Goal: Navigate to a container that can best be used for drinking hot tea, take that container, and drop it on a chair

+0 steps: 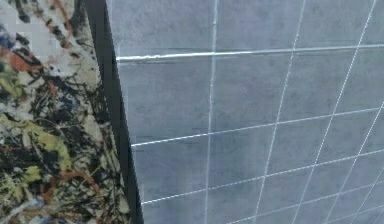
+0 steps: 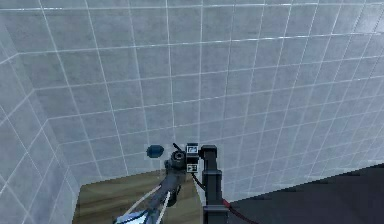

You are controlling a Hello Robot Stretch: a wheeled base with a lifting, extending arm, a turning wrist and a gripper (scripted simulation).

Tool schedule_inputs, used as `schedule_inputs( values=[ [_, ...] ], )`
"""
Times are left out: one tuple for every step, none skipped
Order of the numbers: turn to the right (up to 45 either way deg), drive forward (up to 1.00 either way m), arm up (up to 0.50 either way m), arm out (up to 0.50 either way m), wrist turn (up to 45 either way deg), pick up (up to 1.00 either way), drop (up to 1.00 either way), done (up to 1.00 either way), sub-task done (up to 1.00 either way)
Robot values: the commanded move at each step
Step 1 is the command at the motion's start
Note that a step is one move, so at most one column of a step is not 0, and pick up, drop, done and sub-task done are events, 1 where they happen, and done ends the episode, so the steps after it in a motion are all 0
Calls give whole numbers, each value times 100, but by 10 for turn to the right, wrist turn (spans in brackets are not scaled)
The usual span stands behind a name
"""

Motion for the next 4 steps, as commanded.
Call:
schedule_inputs(
  values=[
    [0, 0, 0, 0, 450, 0, 0, 0, 0],
    [0, 0, 0, 0, 450, 0, 0, 0, 0],
    [0, 0, 0, 0, 180, 0, 0, 0, 0],
    [0, 0, -30, 0, 0, 0, 0, 0, 0]
  ],
)
